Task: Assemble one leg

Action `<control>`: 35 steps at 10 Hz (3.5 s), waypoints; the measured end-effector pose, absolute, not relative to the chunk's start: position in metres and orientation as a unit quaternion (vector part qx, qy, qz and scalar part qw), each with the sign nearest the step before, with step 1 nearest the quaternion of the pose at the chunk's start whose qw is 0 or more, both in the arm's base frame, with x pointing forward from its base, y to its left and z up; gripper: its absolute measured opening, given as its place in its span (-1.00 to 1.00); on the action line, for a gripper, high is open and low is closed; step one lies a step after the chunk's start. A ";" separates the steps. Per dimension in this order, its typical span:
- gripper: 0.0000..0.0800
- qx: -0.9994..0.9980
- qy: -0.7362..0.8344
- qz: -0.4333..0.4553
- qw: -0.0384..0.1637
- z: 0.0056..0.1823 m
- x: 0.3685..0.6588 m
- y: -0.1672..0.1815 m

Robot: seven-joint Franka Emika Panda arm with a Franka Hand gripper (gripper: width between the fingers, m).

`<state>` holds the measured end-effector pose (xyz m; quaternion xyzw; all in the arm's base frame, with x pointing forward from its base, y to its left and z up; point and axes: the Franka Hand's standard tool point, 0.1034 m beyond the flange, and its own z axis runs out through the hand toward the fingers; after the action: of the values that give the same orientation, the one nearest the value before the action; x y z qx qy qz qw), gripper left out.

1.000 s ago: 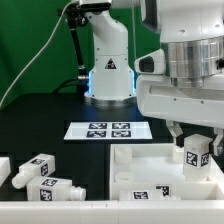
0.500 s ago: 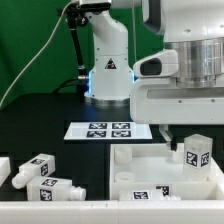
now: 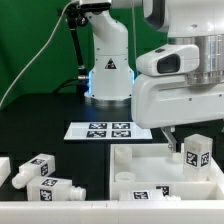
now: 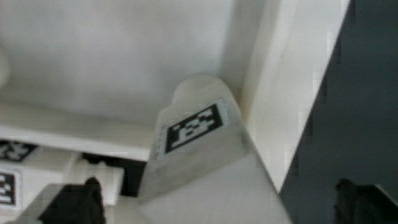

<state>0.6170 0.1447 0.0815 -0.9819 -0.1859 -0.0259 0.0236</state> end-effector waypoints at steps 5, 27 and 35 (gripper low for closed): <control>0.37 -0.937 -0.347 -0.047 0.010 0.078 0.619 0.138; 0.16 -0.936 0.347 -0.035 0.051 0.075 0.617 0.141; 0.62 -0.999 0.016 -0.047 0.023 0.078 0.616 0.153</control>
Offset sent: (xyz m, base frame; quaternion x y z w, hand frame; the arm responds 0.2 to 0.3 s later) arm -0.0010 -0.0049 -0.0008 -0.0162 0.0031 -0.1941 0.9809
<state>0.6156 0.1531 0.0782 -0.9985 0.0161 -0.0469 0.0226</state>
